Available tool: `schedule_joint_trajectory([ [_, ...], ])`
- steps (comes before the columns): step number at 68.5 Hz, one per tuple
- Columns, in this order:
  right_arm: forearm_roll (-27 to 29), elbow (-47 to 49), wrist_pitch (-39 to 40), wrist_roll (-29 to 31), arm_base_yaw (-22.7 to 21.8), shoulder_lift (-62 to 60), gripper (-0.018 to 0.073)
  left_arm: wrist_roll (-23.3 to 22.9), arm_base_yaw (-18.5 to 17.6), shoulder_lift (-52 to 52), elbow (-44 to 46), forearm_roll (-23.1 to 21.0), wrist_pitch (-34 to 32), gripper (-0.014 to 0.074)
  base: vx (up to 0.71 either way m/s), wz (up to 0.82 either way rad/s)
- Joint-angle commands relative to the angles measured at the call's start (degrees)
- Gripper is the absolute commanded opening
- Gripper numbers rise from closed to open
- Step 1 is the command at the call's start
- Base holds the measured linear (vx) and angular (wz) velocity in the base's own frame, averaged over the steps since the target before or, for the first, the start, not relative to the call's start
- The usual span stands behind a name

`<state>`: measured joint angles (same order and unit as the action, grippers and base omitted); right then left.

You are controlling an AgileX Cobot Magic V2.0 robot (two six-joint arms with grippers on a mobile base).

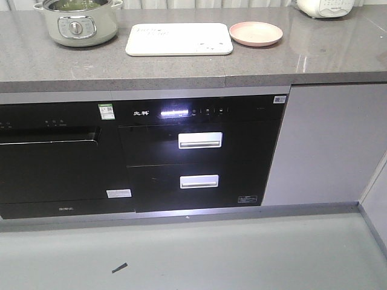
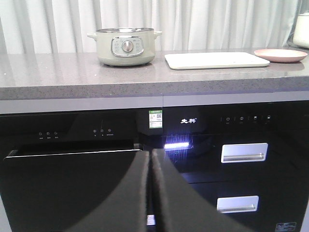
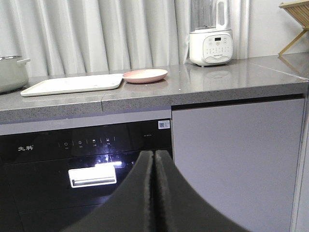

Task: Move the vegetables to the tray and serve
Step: 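Continue driving forward until the pot, tray and plate are reachable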

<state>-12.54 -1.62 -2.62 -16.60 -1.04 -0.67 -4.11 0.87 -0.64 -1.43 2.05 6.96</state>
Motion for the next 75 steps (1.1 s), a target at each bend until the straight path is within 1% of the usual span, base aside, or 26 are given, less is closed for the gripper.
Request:
schedule_joint_trajectory([
  [1, -0.2, -0.9, 4.4, 0.2, -0.3, -0.3, -0.0003, -0.2, 0.1, -0.8, -1.3, -0.5, -4.1, -0.0006, 0.12, 0.03],
  [75, -0.2, -0.9, 4.3, 0.2, -0.3, -0.3, -0.0003, -0.2, 0.1, -0.8, -1.3, -0.5, -4.1, -0.0006, 0.11, 0.02],
])
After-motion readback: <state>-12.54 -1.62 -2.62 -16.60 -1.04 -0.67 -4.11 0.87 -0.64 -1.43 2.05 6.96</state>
